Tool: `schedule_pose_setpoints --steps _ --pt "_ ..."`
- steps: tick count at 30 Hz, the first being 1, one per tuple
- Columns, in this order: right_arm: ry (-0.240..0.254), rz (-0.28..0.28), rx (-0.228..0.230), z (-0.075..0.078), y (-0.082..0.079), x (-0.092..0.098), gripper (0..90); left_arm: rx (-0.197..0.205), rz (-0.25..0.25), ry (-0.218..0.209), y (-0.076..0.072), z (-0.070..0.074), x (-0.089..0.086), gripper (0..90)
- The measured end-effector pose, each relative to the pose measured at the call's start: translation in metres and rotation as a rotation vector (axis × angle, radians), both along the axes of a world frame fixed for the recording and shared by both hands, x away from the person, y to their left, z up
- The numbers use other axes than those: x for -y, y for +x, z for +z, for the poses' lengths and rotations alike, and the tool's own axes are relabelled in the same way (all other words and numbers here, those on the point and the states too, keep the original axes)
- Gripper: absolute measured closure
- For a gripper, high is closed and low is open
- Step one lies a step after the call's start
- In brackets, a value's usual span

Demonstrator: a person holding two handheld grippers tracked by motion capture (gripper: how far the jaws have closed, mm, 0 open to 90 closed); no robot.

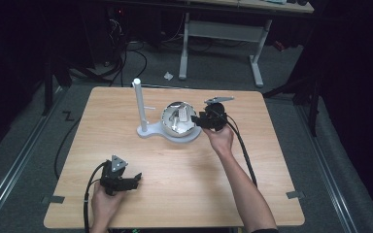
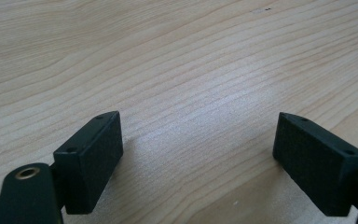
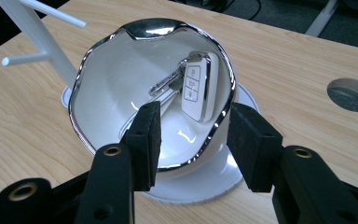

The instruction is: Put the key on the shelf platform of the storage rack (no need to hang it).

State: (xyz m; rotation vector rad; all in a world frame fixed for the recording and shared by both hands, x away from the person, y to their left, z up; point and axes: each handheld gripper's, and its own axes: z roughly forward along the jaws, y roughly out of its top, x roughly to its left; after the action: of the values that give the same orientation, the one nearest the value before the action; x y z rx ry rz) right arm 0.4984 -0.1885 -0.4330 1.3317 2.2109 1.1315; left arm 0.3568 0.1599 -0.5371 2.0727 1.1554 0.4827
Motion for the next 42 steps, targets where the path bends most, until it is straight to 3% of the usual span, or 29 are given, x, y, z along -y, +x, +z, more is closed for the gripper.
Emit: schedule_pose_setpoints --steps 15,25,30,37,42 --pt "-0.012 -0.008 0.030 0.003 -0.018 0.022 53.1 0.000 -0.002 -0.001 0.000 0.000 0.000 16.2" --pt "0.013 -0.014 0.040 0.007 -0.026 0.036 52.2 0.000 -0.002 -0.002 0.000 0.000 0.000 16.2" --pt "0.028 -0.030 0.022 0.004 -0.031 0.046 52.2 0.000 -0.002 -0.002 0.000 0.000 0.000 16.2" --pt "0.061 -0.038 0.040 0.005 -0.041 0.057 52.3 0.000 -0.002 -0.002 0.000 0.000 0.000 16.2" --pt "0.053 -0.049 0.038 0.005 -0.047 0.065 52.1 0.000 -0.002 -0.002 0.000 0.000 0.000 16.2"
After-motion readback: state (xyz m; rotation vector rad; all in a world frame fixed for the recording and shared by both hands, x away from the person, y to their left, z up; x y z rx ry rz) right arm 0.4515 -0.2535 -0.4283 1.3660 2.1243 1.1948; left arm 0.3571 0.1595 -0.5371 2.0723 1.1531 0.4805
